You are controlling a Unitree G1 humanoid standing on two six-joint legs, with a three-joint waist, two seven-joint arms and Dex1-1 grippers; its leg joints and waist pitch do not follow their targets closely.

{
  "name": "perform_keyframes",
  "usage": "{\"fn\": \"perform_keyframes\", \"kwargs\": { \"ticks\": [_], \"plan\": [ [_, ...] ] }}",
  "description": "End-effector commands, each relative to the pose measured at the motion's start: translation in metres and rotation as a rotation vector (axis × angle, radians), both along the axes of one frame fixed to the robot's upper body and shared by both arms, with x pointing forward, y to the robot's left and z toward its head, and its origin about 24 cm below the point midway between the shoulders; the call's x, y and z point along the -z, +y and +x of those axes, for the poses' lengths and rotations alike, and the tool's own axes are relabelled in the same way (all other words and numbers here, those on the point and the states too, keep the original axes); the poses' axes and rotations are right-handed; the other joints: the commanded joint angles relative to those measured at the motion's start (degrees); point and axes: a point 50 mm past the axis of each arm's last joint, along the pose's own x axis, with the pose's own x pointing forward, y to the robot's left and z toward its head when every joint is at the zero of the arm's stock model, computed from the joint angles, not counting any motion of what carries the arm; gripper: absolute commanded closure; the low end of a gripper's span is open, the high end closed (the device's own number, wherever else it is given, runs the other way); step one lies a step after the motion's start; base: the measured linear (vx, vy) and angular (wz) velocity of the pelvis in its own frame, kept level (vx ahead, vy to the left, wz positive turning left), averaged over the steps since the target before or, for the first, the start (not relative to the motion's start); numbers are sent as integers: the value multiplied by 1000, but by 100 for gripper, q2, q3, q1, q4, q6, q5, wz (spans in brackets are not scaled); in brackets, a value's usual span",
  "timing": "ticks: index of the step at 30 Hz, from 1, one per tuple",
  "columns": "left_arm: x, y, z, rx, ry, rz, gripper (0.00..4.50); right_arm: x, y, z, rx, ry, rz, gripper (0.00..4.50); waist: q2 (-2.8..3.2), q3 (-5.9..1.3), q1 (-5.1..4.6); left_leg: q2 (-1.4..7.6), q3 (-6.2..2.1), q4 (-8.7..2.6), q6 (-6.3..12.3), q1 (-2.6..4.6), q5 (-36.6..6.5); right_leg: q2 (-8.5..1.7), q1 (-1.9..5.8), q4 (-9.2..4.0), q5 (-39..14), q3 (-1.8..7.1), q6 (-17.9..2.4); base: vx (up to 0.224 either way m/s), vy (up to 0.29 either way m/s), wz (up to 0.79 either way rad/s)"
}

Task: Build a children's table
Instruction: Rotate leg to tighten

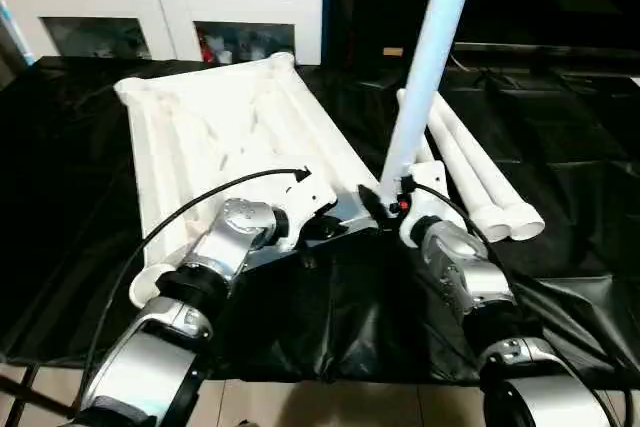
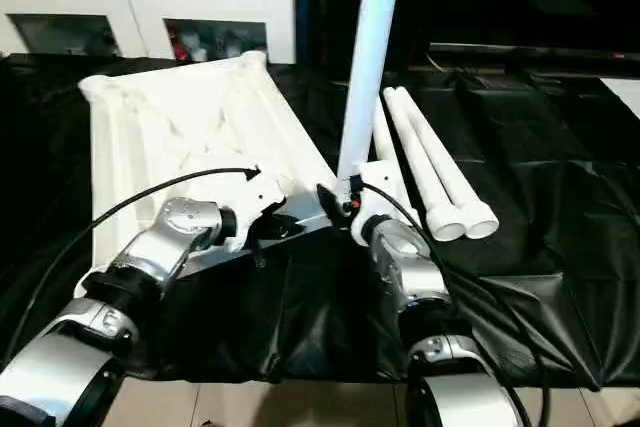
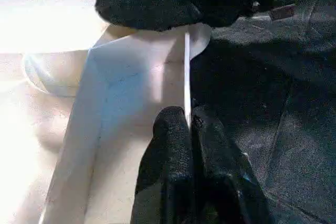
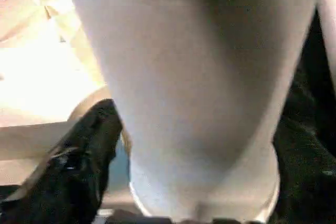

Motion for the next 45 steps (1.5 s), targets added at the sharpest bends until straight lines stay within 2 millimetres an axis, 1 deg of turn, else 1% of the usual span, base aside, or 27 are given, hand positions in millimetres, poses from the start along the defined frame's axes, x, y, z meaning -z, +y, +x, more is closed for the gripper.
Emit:
{"fn": "perform_keyframes", "kwargs": {
  "ticks": [1, 3, 6, 7, 8, 9, 11, 13, 14, 17, 18, 20, 22, 25, 26, 29, 30, 33, 36, 38, 39, 40, 41, 42, 43, 44, 45],
  "plan": [
    [0, -11, -5, 56, -14, -6, 450, 12, 30, -12, -155, 68, 57, 52, 30, -270, 14, 594, -329, -431, 174, 41, -1375, -802, 186, -494, -1760, 503, -930, 0, 0, 0],
    [1, -5, -7, 84, -14, -6, 450, 9, 26, -14, -224, 40, 61, 52, 22, -275, 4, 586, -327, -431, 209, 31, -1384, -798, 197, -490, -1730, 502, -934, 0, 0, 0],
    [1, 2, -9, 124, -6, -8, 450, 5, 19, -17, -305, 17, 59, 52, 18, -287, 26, 587, -307, -414, 331, 16, -1193, -792, 211, -464, -1527, 503, -950, 0, 0, 0],
    [0, 7, -11, 158, 0, -10, 450, 2, 13, -21, -371, 0, 50, 52, 18, -288, 27, 589, -309, -415, 350, 10, -1151, -787, 216, -455, -1475, 499, -966, 0, 0, 0],
    [0, 8, -11, 165, 2, -10, 450, 2, 12, -21, -386, -3, 48, 52, 4, -293, 52, 580, -298, -405, 403, -4, -1054, -770, 238, -440, -1377, 484, -970, 0, 0, 0],
    [-1, 13, -14, 206, 5, -12, 450, -1, 6, -25, -453, -19, 43, 52, 10, -302, 75, 583, -286, -393, 472, -18, -931, -761, 237, -421, -1233, 479, -974, 0, 0, 0],
    [-1, 17, -17, 256, 9, -18, 450, -4, 1, -28, -504, -34, 34, 52, 2, -323, 101, 589, -280, -379, 551, -27, -763, -755, 232, -373, -969, 473, -1005, 0, 0, 0],
    [-1, 25, -19, 298, 20, 3, 450, -7, -7, -34, -588, -33, 26, 52, 11, -345, 146, 596, -267, -358, 615, -20, -646, -750, 225, -342, -761, 467, -1033, 0, 0, 0],
    [-1, 29, -20, 312, 29, 10, 450, -7, -10, -36, -629, -26, 18, 52, 21, -357, 197, 617, -265, -351, 683, -10, -570, -735, 206, -313, -572, 462, -1051, 0, 0, 0],
    [-2, 37, -21, 347, 46, 21, 450, -9, -18, -46, -760, -1, -22, 52, 20, -360, 256, 620, -262, -344, 675, 6, -558, -734, 187, -296, -449, 460, -1065, 0, 0, 0],
    [-2, 38, -21, 355, 51, 20, 450, -10, -20, -49, -788, 7, -28, 52, 32, -354, 286, 636, -254, -344, 659, 22, -620, -747, 163, -305, -480, 469, -1077, 0, 0, 0],
    [-3, 41, -22, 373, 57, 23, 450, -10, -22, -53, -837, 20, -40, 77, 23, -350, 314, 642, -266, -353, 592, 7, -667, -758, 179, -309, -572, 466, -1060, 0, 0, 0],
    [-4, 44, -22, 387, 61, 31, 450, -11, -23, -56, -883, 26, -55, 83, 12, -346, 339, 624, -264, -350, 519, 3, -719, -768, 184, -324, -735, 468, -1018, 0, 0, 0],
    [-4, 45, -22, 396, 62, 35, 450, -12, -24, -57, -902, 29, -54, 116, 15, -340, 358, 629, -265, -355, 469, 11, -749, -764, 174, -340, -867, 467, -978, 0, 0, 0],
    [-4, 46, -22, 403, 65, 37, 450, -13, -24, -59, -916, 35, -44, 125, 18, -343, 356, 628, -273, -355, 445, 0, -734, -770, 186, -338, -861, 469, -968, 0, 0, 0],
    [-4, 46, -22, 406, 69, 35, 450, -14, -23, -61, -924, 38, -32, 135, 13, -348, 369, 626, -271, -348, 444, 2, -702, -768, 183, -333, -844, 468, -959, 0, 0, 0],
    [-4, 46, -22, 406, 69, 33, 450, -14, -23, -62, -925, 38, -28, 149, 11, -348, 376, 627, -273, -348, 448, 2, -699, -772, 185, -333, -844, 466, -958, 0, 0, 0],
    [-2, 44, -21, 382, 66, 24, 450, -10, -20, -63, -896, 42, -4, 162, 11, -351, 384, 629, -274, -346, 448, -2, -691, -775, 182, -333, -860, 462, -951, 0, 0, 0],
    [0, 38, -16, 298, 54, 12, 450, -3, -17, -58, -768, 43, 19, 167, 9, -342, 383, 626, -275, -349, 392, -4, -737, -788, 179, -353, -1012, 466, -933, 0, 0, 0],
    [1, 31, -12, 230, 41, -1, 450, 2, -14, -53, -661, 43, 26, 169, -9, -308, 346, 602, -277, -366, 275, 21, -957, -794, 162, -429, -1541, 463, -857, 0, 0, 0],
    [1, 25, -8, 184, 24, -5, 450, 8, -12, -48, -550, 49, 24, 170, 0, -296, 337, 600, -283, -371, 235, 32, -1031, -800, 152, -455, -1736, 464, -822, 0, 0, 0],
    [1, 21, -6, 159, 15, -3, 450, 11, -10, -44, -478, 49, 22, 170, 3, -231, 267, 586, -312, -404, 83, 82, -1429, -810, 115, -567, -2520, 445, -705, 0, 0, 0],
    [1, 17, -4, 135, 1, 0, 450, 14, -8, -41, -416, 50, 22, 170, -2, -220, 258, 578, -320, -399, 36, 120, -1580, -827, 110, -617, -2833, 438, -625, 0, 0, 0],
    [1, 13, -3, 113, -3, -3, 450, 17, -7, -38, -358, 57, 22, 170, 3, -202, 220, 562, -338, -399, -22, 164, -1785, -829, 96, -678, -3245, 426, -488, 0, 0, 0],
    [1, 6, -1, 79, -9, -9, 450, 20, -5, -34, -274, 70, 29, 171, 6, -200, 189, 567, -349, -403, -53, 176, -1873, -831, 90, -684, -3346, 419, -459, 0, 0, 0],
    [1, 1, 1, 55, -17, -16, 450, 22, -2, -31, -218, 79, 42, 171, -1, -213, 135, 565, -369, -418, -96, 168, -1943, -828, 100, -695, -3403, 408, -404, 0, 0, 0],
    [0, -2, 1, 41, -22, -19, 450, 23, 0, -29, -187, 84, 51, 171, 6, -222, 119, 577, -386, -426, -119, 168, -1956, -825, 103, -688, -3359, 412, -400, 0, 0, 0]
  ]
}}
